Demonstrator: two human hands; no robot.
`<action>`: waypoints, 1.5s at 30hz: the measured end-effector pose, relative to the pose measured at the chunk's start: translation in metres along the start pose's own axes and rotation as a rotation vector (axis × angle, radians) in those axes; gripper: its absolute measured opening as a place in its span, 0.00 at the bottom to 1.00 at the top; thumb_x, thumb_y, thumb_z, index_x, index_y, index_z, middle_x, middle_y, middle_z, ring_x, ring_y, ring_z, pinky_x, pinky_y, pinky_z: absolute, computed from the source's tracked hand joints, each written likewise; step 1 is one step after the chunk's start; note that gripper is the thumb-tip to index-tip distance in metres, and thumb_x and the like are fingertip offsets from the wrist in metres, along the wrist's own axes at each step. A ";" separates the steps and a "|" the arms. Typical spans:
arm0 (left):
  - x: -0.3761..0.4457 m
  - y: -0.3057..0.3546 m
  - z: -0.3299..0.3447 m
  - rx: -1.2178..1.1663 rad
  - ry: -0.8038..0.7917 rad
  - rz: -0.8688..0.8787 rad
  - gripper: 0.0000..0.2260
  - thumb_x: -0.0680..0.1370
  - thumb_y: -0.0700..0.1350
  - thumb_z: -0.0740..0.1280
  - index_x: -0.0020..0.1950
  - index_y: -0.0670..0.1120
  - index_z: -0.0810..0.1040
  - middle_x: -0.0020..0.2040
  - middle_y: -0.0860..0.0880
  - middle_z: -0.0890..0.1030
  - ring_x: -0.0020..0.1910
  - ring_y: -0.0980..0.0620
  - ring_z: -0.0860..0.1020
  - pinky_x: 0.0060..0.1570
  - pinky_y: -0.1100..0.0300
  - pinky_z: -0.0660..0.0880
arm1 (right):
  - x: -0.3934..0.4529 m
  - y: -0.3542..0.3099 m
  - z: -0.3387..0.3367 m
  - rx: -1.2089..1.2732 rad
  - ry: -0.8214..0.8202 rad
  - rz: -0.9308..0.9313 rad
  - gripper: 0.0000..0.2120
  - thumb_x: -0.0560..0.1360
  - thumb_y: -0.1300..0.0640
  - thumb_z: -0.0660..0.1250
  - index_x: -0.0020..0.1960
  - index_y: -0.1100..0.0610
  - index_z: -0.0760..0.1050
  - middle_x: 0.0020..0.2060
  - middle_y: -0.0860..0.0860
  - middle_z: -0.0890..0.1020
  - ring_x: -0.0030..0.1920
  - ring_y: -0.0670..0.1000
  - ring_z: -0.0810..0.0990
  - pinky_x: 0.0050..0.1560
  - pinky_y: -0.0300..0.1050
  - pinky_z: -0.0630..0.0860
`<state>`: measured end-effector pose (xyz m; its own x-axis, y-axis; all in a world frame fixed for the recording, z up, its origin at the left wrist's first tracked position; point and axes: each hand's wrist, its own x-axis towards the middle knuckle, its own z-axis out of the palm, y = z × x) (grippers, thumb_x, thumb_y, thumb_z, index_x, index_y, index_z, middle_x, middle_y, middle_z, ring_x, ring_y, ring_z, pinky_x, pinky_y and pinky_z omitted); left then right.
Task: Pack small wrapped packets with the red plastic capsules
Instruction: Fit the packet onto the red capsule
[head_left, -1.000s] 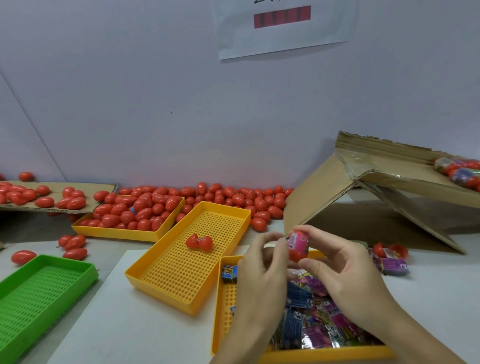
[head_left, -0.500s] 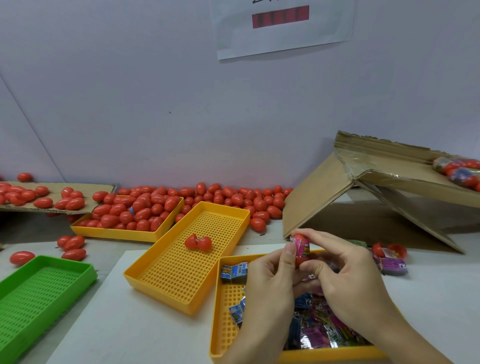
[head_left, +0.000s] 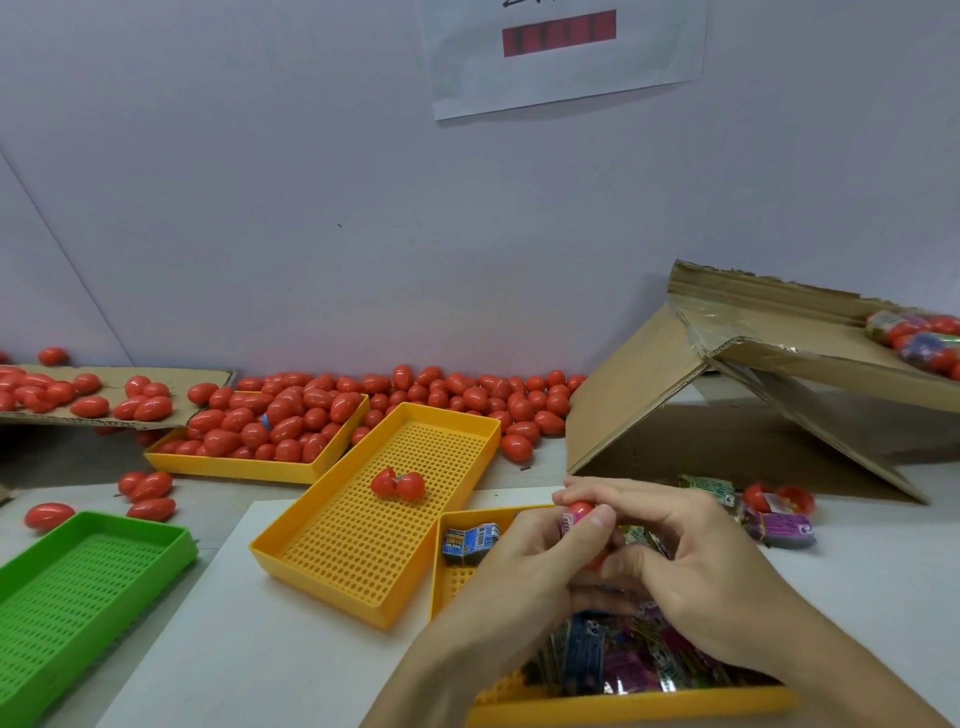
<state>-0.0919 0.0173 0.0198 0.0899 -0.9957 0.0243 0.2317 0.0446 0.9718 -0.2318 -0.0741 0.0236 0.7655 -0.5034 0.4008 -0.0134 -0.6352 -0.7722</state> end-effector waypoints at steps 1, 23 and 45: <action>0.000 0.000 -0.002 -0.020 -0.030 -0.010 0.10 0.78 0.55 0.66 0.45 0.50 0.83 0.41 0.50 0.83 0.47 0.50 0.83 0.49 0.56 0.80 | 0.000 -0.001 -0.001 0.001 -0.016 0.000 0.28 0.72 0.62 0.67 0.61 0.32 0.77 0.60 0.30 0.79 0.66 0.34 0.73 0.64 0.29 0.69; 0.004 -0.008 0.010 0.099 0.122 0.066 0.17 0.79 0.57 0.61 0.61 0.48 0.79 0.49 0.44 0.85 0.48 0.48 0.84 0.46 0.55 0.81 | 0.000 -0.003 -0.006 0.078 0.030 0.014 0.25 0.70 0.55 0.75 0.63 0.38 0.77 0.57 0.35 0.82 0.61 0.39 0.80 0.59 0.33 0.76; 0.001 -0.005 0.026 -0.251 0.142 0.083 0.21 0.79 0.55 0.62 0.53 0.39 0.83 0.50 0.34 0.83 0.50 0.41 0.83 0.47 0.48 0.81 | -0.001 -0.009 -0.004 0.360 0.108 0.058 0.21 0.70 0.66 0.75 0.57 0.45 0.84 0.50 0.52 0.86 0.51 0.52 0.86 0.47 0.40 0.82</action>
<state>-0.1183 0.0142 0.0210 0.2495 -0.9670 0.0511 0.4487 0.1622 0.8789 -0.2350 -0.0699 0.0322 0.6977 -0.6036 0.3859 0.1864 -0.3671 -0.9113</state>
